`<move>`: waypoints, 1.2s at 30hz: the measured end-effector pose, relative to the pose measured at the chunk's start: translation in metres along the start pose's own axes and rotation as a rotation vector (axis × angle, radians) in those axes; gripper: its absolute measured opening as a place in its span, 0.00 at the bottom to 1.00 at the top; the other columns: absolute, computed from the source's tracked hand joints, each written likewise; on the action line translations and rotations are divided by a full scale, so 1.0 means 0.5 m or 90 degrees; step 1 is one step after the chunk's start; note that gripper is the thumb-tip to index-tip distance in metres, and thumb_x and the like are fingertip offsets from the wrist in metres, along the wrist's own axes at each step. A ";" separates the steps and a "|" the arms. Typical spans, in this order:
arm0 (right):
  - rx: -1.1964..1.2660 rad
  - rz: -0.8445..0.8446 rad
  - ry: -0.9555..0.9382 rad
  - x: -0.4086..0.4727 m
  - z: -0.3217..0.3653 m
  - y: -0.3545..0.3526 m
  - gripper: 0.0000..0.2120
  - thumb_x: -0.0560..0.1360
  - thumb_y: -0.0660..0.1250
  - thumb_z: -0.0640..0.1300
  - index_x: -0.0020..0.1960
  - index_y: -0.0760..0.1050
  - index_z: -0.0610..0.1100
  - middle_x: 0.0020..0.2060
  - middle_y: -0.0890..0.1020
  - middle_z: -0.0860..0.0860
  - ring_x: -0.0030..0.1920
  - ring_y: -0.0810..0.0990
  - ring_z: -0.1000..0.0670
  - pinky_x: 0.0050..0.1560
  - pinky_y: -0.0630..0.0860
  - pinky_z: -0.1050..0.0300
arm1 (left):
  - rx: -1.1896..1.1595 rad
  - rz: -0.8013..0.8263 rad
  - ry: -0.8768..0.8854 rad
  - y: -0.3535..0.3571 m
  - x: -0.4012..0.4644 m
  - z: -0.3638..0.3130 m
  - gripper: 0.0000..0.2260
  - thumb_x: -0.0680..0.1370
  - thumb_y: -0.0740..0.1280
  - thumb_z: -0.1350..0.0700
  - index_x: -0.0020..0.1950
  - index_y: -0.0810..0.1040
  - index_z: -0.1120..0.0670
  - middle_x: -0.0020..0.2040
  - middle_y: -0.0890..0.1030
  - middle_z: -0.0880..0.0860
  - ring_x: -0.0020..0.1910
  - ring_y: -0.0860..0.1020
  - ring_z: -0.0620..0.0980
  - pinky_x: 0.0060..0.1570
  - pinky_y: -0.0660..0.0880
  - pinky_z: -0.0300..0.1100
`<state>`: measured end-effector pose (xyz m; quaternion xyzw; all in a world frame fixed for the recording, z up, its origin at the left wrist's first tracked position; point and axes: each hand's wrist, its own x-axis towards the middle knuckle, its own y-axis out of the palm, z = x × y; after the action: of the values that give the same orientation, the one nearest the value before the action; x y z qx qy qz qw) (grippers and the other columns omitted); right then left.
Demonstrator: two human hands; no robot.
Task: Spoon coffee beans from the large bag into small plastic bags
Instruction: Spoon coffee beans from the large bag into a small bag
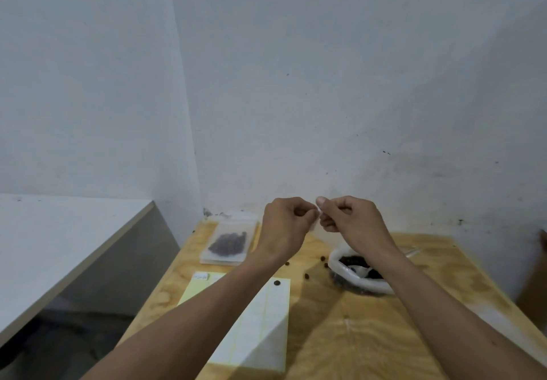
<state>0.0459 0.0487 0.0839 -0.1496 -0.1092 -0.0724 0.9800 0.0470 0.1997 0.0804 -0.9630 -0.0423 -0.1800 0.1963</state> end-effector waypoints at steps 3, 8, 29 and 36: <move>0.036 0.009 0.014 0.008 -0.011 0.000 0.10 0.78 0.72 0.47 0.46 0.83 0.40 0.37 0.87 0.46 0.41 0.88 0.47 0.51 0.85 0.51 | -0.046 -0.001 -0.049 0.001 -0.004 0.007 0.05 0.77 0.72 0.60 0.43 0.86 0.57 0.35 0.85 0.53 0.33 0.81 0.46 0.43 0.83 0.49; 0.000 0.040 0.030 0.008 -0.014 0.021 0.07 0.79 0.68 0.40 0.45 0.79 0.36 0.38 0.87 0.45 0.37 0.88 0.48 0.50 0.84 0.48 | -0.054 -0.071 -0.123 0.007 -0.015 0.011 0.08 0.74 0.68 0.63 0.37 0.84 0.56 0.32 0.84 0.53 0.35 0.84 0.54 0.43 0.83 0.54; 0.082 0.057 0.035 0.015 0.014 -0.021 0.05 0.77 0.70 0.38 0.46 0.84 0.37 0.28 0.80 0.48 0.32 0.85 0.47 0.40 0.85 0.52 | 0.111 0.041 0.038 -0.028 0.031 -0.014 0.14 0.76 0.72 0.52 0.61 0.83 0.51 0.49 0.84 0.46 0.46 0.82 0.41 0.47 0.80 0.39; -0.019 0.037 0.026 0.031 0.003 -0.021 0.05 0.76 0.71 0.40 0.43 0.85 0.42 0.33 0.85 0.47 0.34 0.87 0.48 0.42 0.85 0.55 | 0.153 -0.031 0.040 -0.029 0.053 -0.023 0.09 0.75 0.67 0.65 0.46 0.87 0.61 0.30 0.83 0.54 0.28 0.82 0.56 0.33 0.82 0.49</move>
<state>0.0587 0.0374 0.0919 -0.1657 -0.0836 -0.0486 0.9814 0.0656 0.2089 0.1053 -0.9250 -0.0811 -0.2086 0.3071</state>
